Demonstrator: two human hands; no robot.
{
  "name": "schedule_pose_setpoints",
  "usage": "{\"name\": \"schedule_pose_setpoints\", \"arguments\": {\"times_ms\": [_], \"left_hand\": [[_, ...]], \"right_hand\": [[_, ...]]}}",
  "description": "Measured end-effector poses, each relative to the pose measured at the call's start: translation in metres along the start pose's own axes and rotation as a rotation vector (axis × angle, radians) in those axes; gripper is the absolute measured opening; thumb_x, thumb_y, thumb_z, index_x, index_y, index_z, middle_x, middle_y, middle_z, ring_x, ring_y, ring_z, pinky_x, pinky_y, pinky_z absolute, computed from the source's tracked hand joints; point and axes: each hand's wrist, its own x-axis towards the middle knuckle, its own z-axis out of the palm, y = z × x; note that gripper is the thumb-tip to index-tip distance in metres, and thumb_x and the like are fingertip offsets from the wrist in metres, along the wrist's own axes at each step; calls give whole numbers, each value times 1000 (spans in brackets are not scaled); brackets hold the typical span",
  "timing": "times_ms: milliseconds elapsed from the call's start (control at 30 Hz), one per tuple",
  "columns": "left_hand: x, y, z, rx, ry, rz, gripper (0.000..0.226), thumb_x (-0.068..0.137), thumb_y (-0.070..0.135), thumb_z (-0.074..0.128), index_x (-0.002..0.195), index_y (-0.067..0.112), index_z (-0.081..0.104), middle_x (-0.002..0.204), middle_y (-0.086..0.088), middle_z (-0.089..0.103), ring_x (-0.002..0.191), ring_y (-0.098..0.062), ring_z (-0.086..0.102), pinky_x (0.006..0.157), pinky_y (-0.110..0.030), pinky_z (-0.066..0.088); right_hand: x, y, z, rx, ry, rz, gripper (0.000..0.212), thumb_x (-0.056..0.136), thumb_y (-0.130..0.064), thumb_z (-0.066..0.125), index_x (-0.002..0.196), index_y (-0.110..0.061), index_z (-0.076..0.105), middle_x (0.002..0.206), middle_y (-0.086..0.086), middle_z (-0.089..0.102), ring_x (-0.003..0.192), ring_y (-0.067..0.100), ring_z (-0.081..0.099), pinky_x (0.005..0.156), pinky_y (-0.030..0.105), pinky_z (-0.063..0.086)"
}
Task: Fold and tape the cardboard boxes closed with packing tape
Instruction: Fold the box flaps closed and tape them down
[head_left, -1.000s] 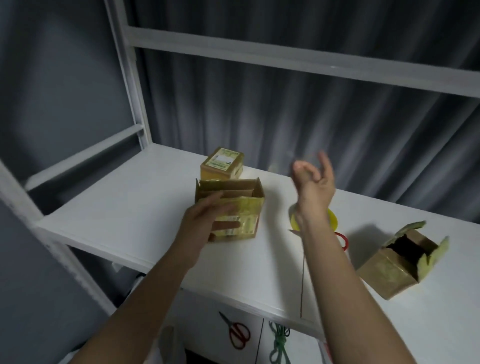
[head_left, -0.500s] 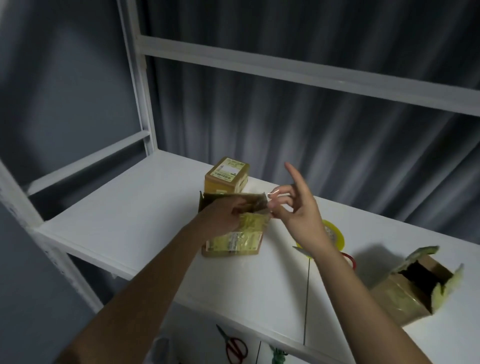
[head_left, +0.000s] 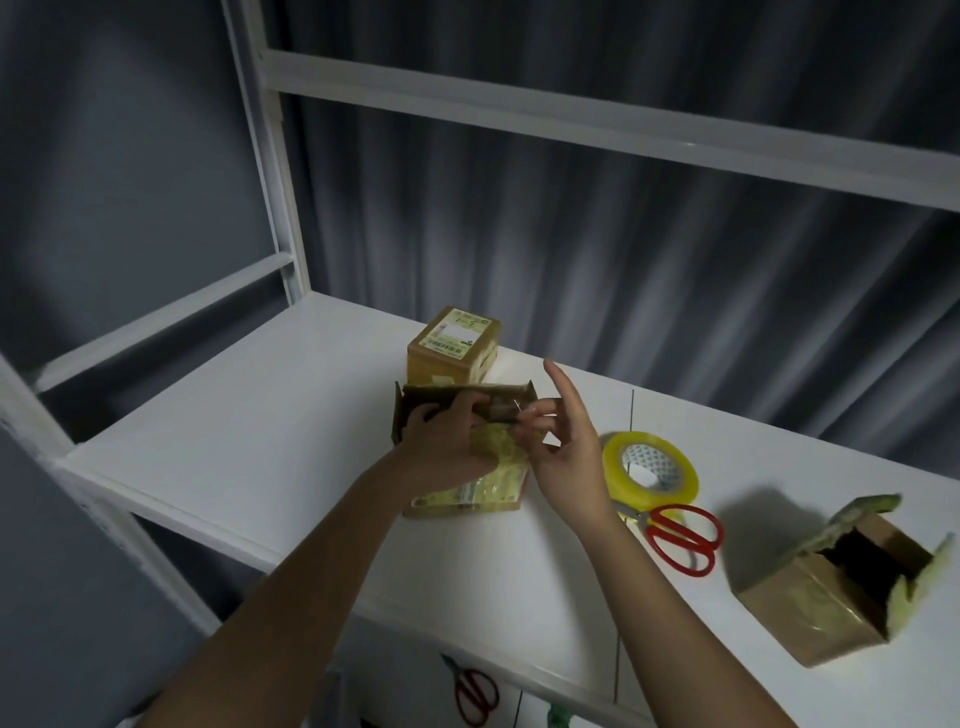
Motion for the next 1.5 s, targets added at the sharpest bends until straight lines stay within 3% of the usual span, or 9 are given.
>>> {"name": "schedule_pose_setpoints", "arguments": {"times_ms": [233, 467, 633, 700, 800, 1033, 1267, 1367, 1500], "left_hand": [[-1, 13, 19, 21, 269, 16, 58, 85, 45, 61, 130, 25, 32, 113, 5, 64, 123, -22, 45, 109, -38, 13], [3, 4, 24, 130, 321, 110, 55, 87, 47, 57, 129, 22, 33, 111, 5, 63, 115, -21, 54, 110, -37, 10], [4, 2, 26, 52, 315, 109, 60, 84, 42, 63, 132, 25, 32, 101, 8, 67, 112, -19, 56, 111, -37, 5], [5, -1, 24, 31, 326, 105, 63, 83, 43, 64, 133, 25, 31, 97, 10, 67, 111, -17, 56, 111, -38, 5], [5, -1, 22, 46, 330, 116, 65, 83, 45, 62, 135, 27, 28, 98, 13, 67, 114, -17, 56, 112, -42, 4], [1, 8, 20, 168, 258, 145, 89, 79, 65, 56, 146, 24, 14, 117, 12, 62, 127, -16, 44, 112, -41, 4], [5, 0, 21, 154, 241, 189, 86, 80, 57, 61, 145, 23, 16, 120, 11, 59, 129, -17, 41, 113, -43, 3], [3, -5, 28, 209, 456, 258, 77, 75, 67, 52, 133, 19, 37, 114, 3, 62, 117, -24, 51, 110, -47, 18], [-7, -10, 54, 574, 886, 556, 47, 69, 44, 75, 96, 17, 48, 86, -6, 67, 79, -26, 63, 76, -36, 50]], "right_hand": [[1, 3, 0, -14, -12, 33, 77, 84, 17, 55, 142, -29, 31, 85, -3, 60, 75, 4, 61, 73, 15, 49], [28, -25, -36, -466, -293, 21, 100, 90, -3, 57, 147, -37, -19, 98, -9, 71, 99, 7, 63, 90, 24, 47], [37, -40, -44, -756, -29, -98, 106, 85, -13, 64, 148, -34, -20, 155, 1, 23, 138, 27, 23, 111, 45, 30], [42, -37, -52, -636, 85, -59, 105, 83, -12, 65, 149, -36, -14, 149, -3, 32, 134, 24, 27, 111, 44, 26], [28, -20, -47, -464, -128, -17, 96, 84, -16, 65, 151, -30, -2, 118, -14, 56, 120, 21, 42, 105, 42, 27], [-1, 25, -22, -817, -132, -285, 79, 82, -23, 70, 149, -17, 27, 114, 4, 59, 121, 22, 37, 107, 39, 14], [8, 28, -24, -585, -248, -59, 111, 77, -27, 78, 152, -16, -3, 99, -12, 58, 117, 16, 37, 104, 37, 20], [8, 33, -23, -554, -167, -41, 114, 73, -28, 82, 152, -18, -1, 86, -18, 58, 106, 8, 42, 101, 37, 26], [9, 43, -23, -529, -127, -72, 118, 68, -26, 85, 152, -25, 1, 75, -25, 58, 94, 14, 57, 94, 51, 40]]}}
